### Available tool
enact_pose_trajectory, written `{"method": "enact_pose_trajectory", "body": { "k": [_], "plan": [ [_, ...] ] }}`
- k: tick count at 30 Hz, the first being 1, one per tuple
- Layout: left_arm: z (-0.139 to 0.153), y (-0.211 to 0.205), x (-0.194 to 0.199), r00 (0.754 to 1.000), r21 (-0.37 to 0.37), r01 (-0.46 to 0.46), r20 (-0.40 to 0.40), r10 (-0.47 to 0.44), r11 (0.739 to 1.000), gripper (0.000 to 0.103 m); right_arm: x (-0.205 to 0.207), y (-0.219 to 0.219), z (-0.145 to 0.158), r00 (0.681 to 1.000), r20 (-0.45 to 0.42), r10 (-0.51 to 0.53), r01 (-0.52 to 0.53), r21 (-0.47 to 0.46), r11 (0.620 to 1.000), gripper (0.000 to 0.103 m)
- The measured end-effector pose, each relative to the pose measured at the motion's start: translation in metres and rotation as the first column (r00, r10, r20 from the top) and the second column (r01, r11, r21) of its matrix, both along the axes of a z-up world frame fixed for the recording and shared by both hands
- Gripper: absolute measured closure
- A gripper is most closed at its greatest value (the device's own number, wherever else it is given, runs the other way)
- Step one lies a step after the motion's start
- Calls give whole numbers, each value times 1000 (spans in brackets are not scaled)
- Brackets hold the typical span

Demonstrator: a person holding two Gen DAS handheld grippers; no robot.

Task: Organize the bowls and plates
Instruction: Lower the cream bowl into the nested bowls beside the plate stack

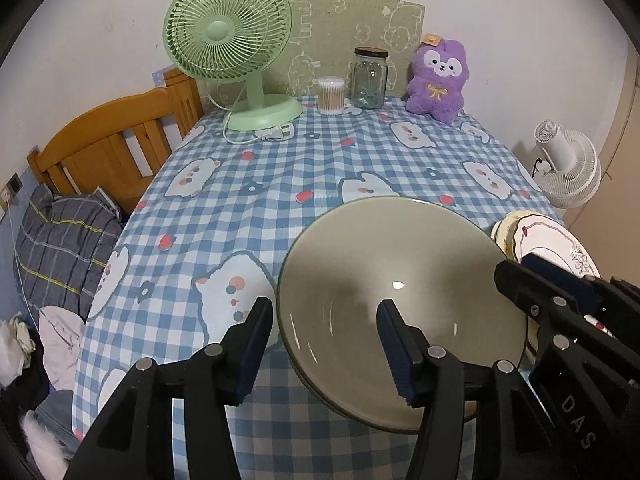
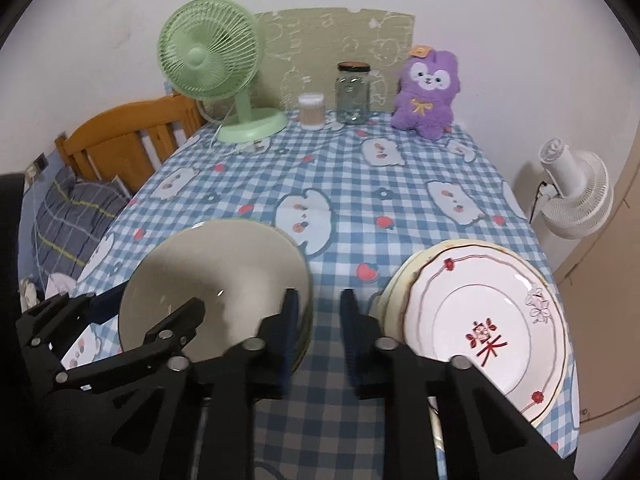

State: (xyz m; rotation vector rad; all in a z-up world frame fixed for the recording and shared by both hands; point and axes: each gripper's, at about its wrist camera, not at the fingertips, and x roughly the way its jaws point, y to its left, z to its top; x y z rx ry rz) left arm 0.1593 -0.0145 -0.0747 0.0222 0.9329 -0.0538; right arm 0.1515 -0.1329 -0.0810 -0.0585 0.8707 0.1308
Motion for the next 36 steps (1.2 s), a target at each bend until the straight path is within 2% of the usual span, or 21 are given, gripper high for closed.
{"method": "enact_pose_trajectory", "body": {
  "k": [1,2,14,18,21,23,29,36],
  "plan": [
    [0,0,0,1000,0,-2,0,2,1000,47,0,3,-2,1000,-4,12,-12,-1,1000,92],
    [-1,1,-1,1000,0,-4,2,4,1000,47,-1,5,-3,1000,-5,12,-12,-4,1000,93],
    [0,6,-1,1000,2,-7,7,7,1000,47,1,6,-12,1000,-4,3,-3,1,1000,93],
    [4,5,-3,1000,8,-1,24,1,1000,47,6,1,-11,1000,-23,-4,5,34,999,92],
    [7,4,-5,999,13,-6,38,5,1000,41,8,-2,-9,999,-40,-3,4,37,999,87],
    [10,5,-7,999,22,-15,50,14,1000,41,6,-2,-8,999,-39,-12,13,13,1000,72],
    [15,8,-13,998,22,-29,64,27,999,39,2,-13,-4,998,-48,-46,48,43,998,49],
    [9,12,-20,998,32,-26,65,23,999,31,-8,-15,-2,998,-34,-51,53,34,998,39]
  ]
}}
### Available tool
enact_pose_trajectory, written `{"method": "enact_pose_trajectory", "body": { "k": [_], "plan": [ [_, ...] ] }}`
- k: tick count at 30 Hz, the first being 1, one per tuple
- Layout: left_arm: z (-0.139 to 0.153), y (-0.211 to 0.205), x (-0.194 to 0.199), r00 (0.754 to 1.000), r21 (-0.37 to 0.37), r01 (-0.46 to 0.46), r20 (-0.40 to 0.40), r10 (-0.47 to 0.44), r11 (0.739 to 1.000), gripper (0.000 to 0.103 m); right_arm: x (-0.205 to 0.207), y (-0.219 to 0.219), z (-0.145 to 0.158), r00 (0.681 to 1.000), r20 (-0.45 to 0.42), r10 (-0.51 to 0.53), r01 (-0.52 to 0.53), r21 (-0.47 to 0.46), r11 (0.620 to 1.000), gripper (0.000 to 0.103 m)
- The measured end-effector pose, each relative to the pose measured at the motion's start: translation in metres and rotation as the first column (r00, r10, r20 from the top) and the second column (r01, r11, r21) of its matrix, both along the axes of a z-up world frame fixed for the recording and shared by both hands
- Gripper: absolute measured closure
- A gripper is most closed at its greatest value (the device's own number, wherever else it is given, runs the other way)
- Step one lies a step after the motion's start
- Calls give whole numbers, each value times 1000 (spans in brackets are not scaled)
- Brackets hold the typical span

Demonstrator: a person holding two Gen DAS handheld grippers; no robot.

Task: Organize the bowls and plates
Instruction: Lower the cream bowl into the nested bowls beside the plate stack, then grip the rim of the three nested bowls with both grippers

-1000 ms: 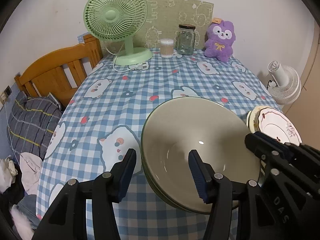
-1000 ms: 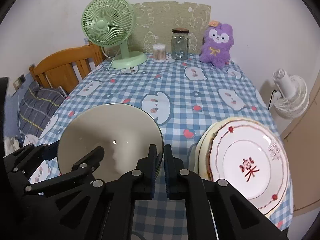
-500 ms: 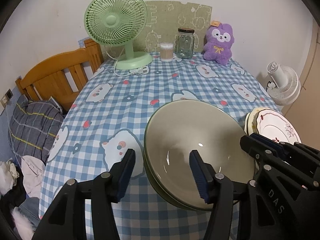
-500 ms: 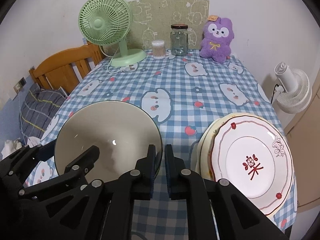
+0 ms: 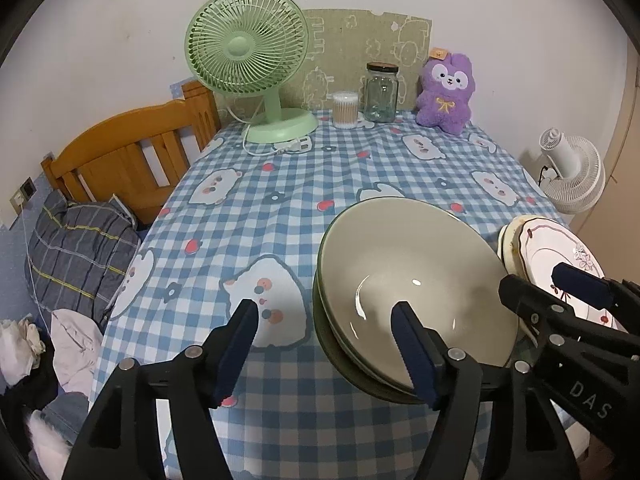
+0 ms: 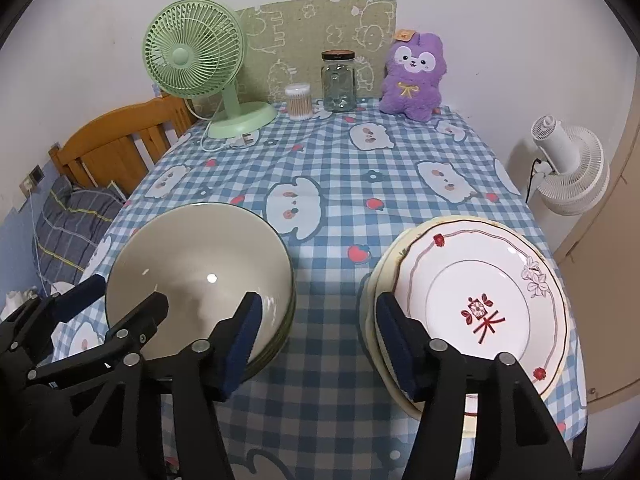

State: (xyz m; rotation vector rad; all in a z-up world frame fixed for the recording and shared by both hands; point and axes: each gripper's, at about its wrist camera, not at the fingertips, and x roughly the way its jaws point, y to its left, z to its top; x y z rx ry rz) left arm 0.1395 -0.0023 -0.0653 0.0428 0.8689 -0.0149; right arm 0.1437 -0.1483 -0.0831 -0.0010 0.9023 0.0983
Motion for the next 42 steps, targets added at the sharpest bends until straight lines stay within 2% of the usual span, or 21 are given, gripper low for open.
{"method": "enact_pose_trajectory", "body": {
  "k": [5,7,9,16,18,22,27,30,35,42],
  "plan": [
    [3,3,-6,1000,-20,22,12,-22,1000,26,-2,-3,-5,1000,-20,-4,4,11,1000,39],
    [4,2,-8,999,-5,30,24,-29,1000,23,-3,-5,-6,1000,-24,-6,6,23,1000,39],
    [3,1,-5,999,14,30,27,-30,999,23,-1,-4,-7,1000,-29,-9,9,24,1000,39],
    [-4,8,11,1000,0,13,-2,-13,1000,23,9,0,-11,999,-52,-1,2,32,999,39],
    [-8,9,16,999,-6,26,-24,-26,1000,25,13,1,-12,998,-56,2,0,31,1000,39],
    [-16,14,27,996,-77,33,-75,-39,996,28,24,2,-18,997,-82,3,1,49,999,39],
    [-23,10,35,993,-73,72,-90,-78,995,38,37,1,-27,992,-124,5,6,83,997,39],
    [-36,7,41,982,-96,107,-146,-120,990,39,42,1,-31,991,-134,14,-2,93,996,39],
    [-40,3,44,979,-110,127,-143,-142,986,40,47,11,-37,987,-155,45,-35,68,997,39],
    [-40,1,46,975,-99,155,-143,-169,983,40,56,13,-49,981,-189,54,-31,123,992,41]
  ]
}}
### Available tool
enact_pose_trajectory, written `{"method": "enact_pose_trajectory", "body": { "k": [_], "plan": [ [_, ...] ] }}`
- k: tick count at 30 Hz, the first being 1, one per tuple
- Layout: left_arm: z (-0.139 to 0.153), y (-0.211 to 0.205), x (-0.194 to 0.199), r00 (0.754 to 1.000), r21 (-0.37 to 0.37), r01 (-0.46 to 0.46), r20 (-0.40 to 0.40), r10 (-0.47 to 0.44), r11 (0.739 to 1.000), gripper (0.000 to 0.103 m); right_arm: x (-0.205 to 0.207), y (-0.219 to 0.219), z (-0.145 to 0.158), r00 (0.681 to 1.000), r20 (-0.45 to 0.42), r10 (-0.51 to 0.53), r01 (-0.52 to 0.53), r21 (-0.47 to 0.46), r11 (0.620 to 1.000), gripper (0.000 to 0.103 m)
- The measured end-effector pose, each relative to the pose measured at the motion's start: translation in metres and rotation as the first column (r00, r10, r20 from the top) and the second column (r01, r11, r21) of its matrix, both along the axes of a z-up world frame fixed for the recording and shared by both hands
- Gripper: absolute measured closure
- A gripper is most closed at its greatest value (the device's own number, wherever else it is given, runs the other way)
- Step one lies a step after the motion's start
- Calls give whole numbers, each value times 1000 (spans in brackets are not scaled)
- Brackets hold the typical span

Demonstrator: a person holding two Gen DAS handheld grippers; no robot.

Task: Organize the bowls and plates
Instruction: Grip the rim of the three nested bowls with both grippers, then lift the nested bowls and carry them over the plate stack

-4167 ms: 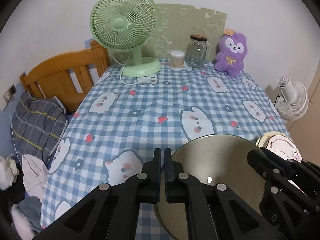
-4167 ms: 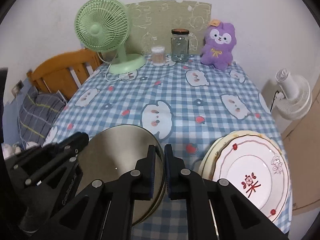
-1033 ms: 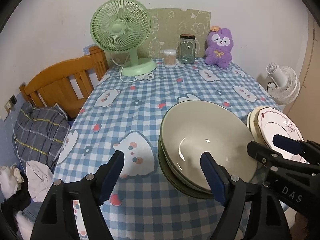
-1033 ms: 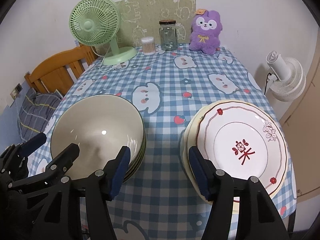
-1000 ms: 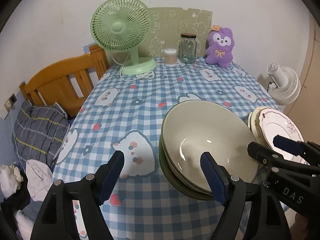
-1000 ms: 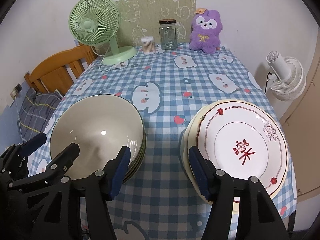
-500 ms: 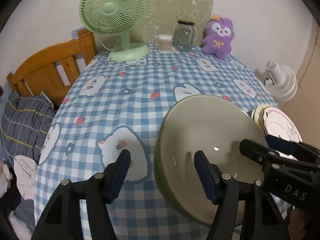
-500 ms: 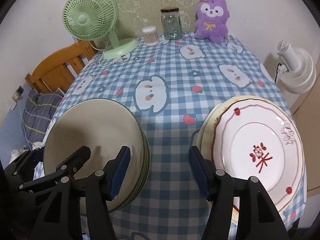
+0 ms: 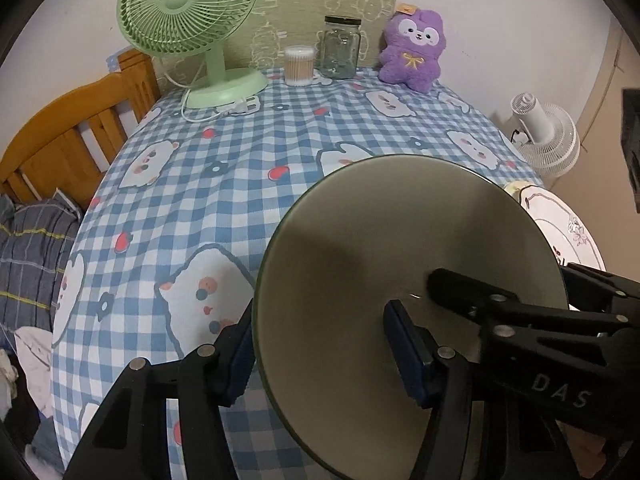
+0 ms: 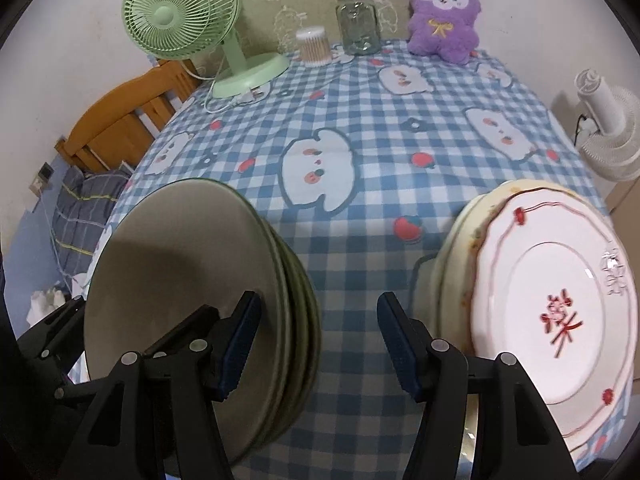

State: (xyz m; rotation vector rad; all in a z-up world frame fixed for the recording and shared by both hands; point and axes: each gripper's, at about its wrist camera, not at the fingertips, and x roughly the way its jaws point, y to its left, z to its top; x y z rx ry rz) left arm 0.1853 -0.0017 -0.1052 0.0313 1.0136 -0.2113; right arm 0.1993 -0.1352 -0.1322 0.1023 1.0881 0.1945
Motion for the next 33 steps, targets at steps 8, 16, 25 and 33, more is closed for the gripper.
{"method": "enact_pose_trajectory", "body": {
  "k": [8,16,25,33],
  "plan": [
    [1,-4,3,1000,2,17,-4,-17,1000,53,0,12,2,999,3,31,-32,17,999,66],
    [3,-5,3,1000,21,-13,-26,13,1000,56,2,12,3,1000,-19,7,-7,18,1000,66],
    [6,-6,0,997,5,-50,-52,50,999,59,-3,15,10,1000,4,-19,19,-31,999,66],
    [13,-15,-4,998,8,-44,-40,44,999,59,-8,10,18,999,26,-25,27,-58,998,66]
  ]
}}
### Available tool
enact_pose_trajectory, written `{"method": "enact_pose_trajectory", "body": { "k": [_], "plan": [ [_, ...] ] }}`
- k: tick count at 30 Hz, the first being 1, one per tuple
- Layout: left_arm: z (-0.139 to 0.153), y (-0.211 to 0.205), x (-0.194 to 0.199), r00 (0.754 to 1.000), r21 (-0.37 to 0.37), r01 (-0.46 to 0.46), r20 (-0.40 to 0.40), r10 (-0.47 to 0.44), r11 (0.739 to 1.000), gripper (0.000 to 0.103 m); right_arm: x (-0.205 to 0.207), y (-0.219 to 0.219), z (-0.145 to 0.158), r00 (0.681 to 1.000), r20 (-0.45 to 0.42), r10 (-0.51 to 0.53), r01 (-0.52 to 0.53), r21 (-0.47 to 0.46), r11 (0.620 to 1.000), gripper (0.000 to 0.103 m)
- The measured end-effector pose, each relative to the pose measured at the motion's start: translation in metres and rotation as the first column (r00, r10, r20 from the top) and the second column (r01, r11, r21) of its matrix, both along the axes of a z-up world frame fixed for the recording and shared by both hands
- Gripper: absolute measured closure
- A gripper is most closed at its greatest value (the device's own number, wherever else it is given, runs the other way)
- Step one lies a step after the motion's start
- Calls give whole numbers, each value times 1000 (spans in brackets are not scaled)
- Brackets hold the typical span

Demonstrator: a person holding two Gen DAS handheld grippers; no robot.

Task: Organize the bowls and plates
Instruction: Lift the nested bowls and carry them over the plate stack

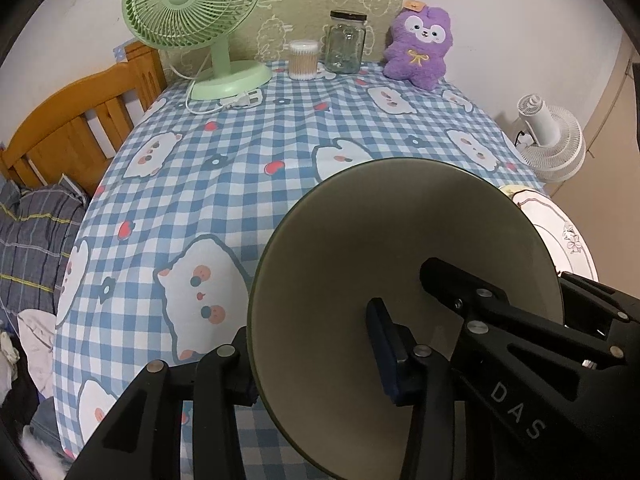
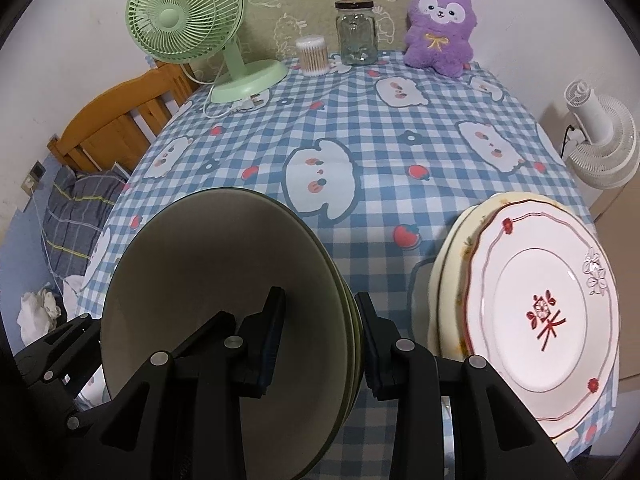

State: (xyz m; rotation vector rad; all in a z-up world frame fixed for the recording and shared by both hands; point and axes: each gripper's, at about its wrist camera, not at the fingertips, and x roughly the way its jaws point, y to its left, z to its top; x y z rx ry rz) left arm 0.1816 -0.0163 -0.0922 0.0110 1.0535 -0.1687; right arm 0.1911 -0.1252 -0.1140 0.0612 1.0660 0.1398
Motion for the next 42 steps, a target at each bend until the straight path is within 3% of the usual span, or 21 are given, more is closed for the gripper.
{"method": "enact_pose_trajectory", "body": {
  "k": [23,42],
  "plan": [
    [55,-44,-5,995,7,20,99,-21,1000,59,-8,-41,59,996,93,-12,11,7,1000,66],
    [57,-124,0,986,-4,140,91,-139,990,59,-15,-121,69,988,98,-117,119,-13,993,66]
  ]
}}
